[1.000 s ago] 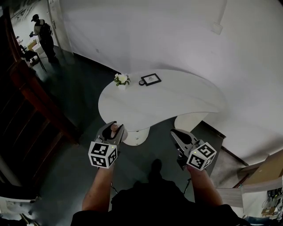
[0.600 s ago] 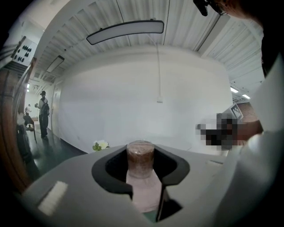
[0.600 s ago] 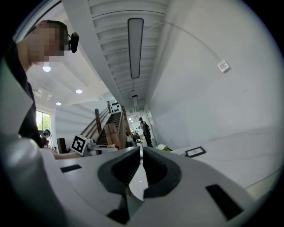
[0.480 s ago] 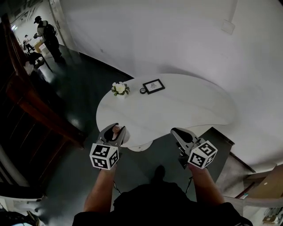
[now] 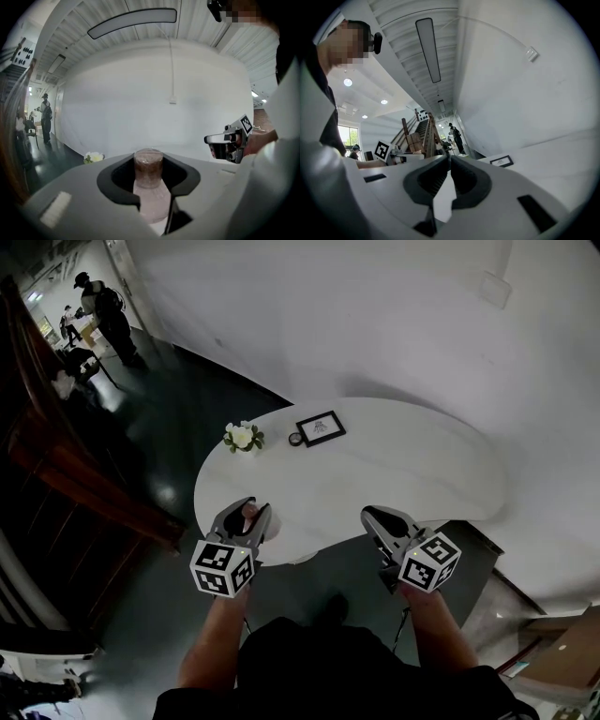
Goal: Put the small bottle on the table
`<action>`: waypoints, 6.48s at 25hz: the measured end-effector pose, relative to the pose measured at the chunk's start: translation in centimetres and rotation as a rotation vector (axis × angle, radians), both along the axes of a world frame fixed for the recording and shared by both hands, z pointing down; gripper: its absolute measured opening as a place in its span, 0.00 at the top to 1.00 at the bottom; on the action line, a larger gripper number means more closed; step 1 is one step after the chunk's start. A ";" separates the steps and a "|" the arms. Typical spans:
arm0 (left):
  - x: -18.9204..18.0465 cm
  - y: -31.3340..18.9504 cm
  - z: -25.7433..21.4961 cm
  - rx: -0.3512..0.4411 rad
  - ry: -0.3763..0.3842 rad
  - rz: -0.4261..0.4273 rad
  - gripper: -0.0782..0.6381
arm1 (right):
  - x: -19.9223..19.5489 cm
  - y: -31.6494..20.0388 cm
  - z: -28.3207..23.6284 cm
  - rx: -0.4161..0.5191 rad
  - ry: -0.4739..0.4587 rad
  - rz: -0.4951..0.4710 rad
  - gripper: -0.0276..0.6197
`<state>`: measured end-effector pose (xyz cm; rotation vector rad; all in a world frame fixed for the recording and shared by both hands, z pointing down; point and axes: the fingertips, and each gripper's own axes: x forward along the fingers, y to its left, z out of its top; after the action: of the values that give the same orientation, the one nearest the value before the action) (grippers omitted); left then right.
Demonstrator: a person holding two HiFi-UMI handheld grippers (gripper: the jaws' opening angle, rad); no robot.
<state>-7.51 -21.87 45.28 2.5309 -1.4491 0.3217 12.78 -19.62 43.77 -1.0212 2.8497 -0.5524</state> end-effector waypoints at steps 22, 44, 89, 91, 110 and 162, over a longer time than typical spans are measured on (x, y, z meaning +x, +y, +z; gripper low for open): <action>-3.7 -7.1 1.9 0.040 -0.036 0.104 0.69 | -5.4 -7.2 1.0 -0.018 0.094 0.062 0.94; 0.2 -15.5 9.5 -0.117 -0.033 0.103 0.69 | -5.2 -15.5 5.4 -0.122 0.081 -0.020 0.94; 3.6 -19.8 22.1 -0.353 -0.133 0.174 0.69 | -4.2 -18.2 10.3 -0.236 0.101 -0.047 0.94; 3.7 -19.6 22.1 -0.358 -0.138 0.184 0.68 | -4.4 -18.0 10.2 -0.235 0.100 -0.047 0.94; 2.1 -16.6 21.8 -0.387 -0.059 0.220 0.65 | -5.4 -15.8 10.0 -0.214 0.168 0.009 0.94; 8.4 -3.5 -1.0 0.032 0.016 -0.037 0.76 | 4.9 -3.6 -2.7 0.117 0.115 -0.053 0.94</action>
<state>0.84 -25.32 44.28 2.5216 -1.5054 0.2730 17.69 -23.27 41.03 -0.9923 2.9753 -0.3360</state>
